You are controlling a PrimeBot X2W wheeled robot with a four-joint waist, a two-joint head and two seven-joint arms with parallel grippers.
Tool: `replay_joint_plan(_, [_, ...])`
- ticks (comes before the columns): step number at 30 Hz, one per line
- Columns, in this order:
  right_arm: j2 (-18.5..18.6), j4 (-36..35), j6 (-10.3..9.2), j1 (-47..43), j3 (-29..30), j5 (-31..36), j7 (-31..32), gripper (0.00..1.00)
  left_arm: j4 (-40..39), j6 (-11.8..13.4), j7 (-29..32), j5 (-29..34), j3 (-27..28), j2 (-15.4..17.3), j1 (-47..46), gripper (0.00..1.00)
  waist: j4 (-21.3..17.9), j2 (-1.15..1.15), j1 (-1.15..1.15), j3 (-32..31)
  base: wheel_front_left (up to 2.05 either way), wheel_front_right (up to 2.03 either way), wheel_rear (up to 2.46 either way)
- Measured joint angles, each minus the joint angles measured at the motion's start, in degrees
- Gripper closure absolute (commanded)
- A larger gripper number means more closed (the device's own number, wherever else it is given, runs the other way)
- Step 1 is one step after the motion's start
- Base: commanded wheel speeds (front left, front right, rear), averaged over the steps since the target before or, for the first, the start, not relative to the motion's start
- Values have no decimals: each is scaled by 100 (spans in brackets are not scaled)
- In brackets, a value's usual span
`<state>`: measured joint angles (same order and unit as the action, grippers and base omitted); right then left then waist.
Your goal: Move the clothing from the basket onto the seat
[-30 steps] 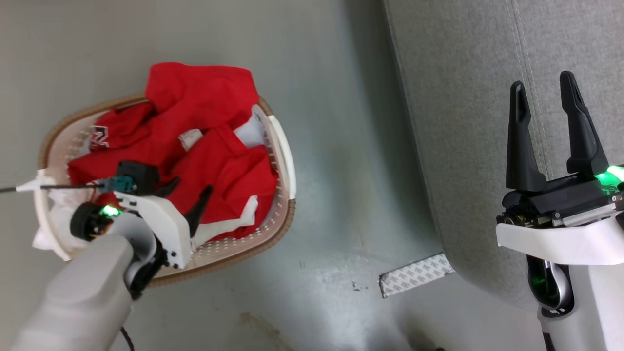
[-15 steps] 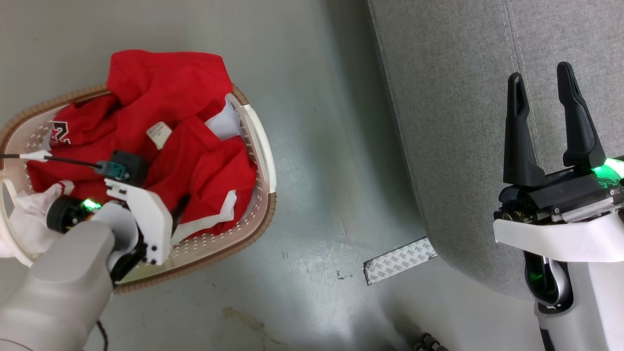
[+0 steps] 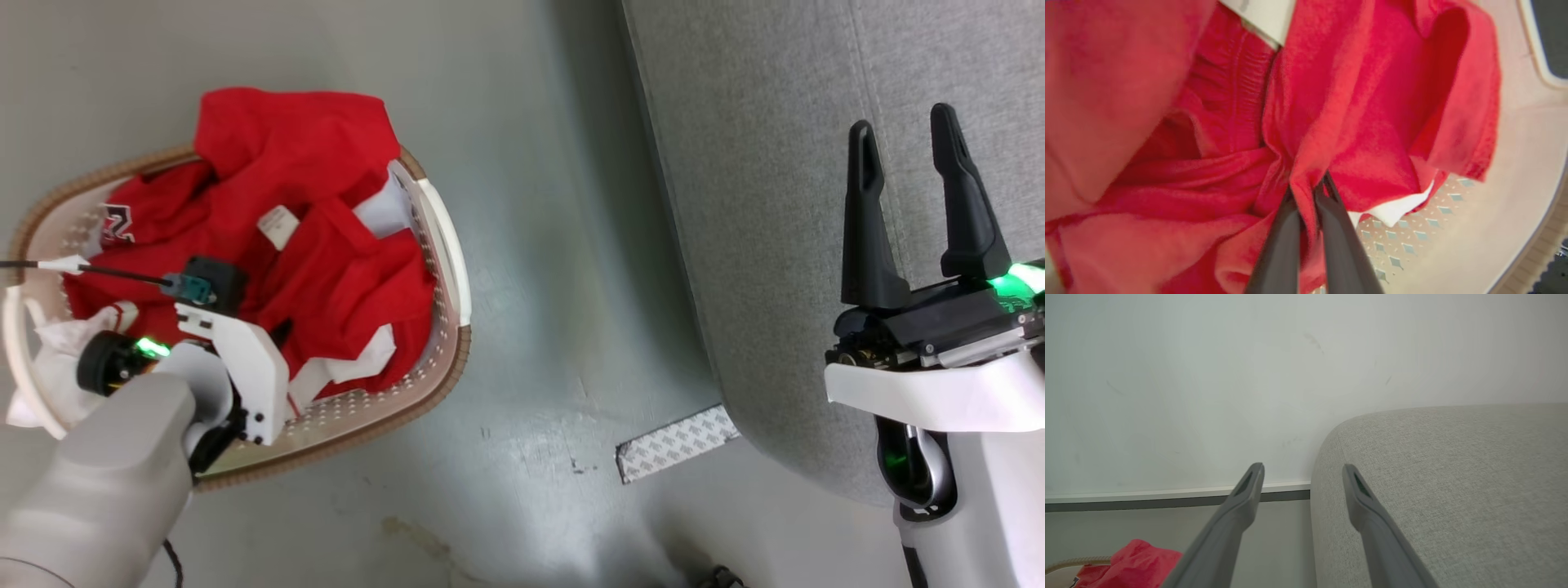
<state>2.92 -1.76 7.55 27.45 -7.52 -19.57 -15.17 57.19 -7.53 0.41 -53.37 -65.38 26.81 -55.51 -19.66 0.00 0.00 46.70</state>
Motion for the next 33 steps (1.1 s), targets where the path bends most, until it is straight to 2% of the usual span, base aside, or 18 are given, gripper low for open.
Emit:
replay_joint_plan(5, [-2,132,0,13,-42,197,0,0,36,0,-288,-226,-160,-140,113,100,73,0,0,-326,0,0,0])
replay_joint_plan(10, [-2,246,0,-30,46,375,1,0,-3,0,-634,-468,-319,-426,287,100,192,0,0,-816,0,0,0])
replay_joint_plan(23, [-5,692,0,-521,192,686,0,0,-330,0,-1502,-721,-555,-883,877,100,656,0,-1,-2469,0,0,0])
replay_joint_plan(27, [-5,803,0,-758,249,686,0,0,-538,0,-1539,-683,-328,-955,998,100,820,0,-1,-3001,0,0,0])
replay_joint_plan(33, [93,921,0,-1139,339,597,0,0,-1163,8,-1555,-54,595,-932,1229,100,1102,1,-2,-3717,0,0,0])
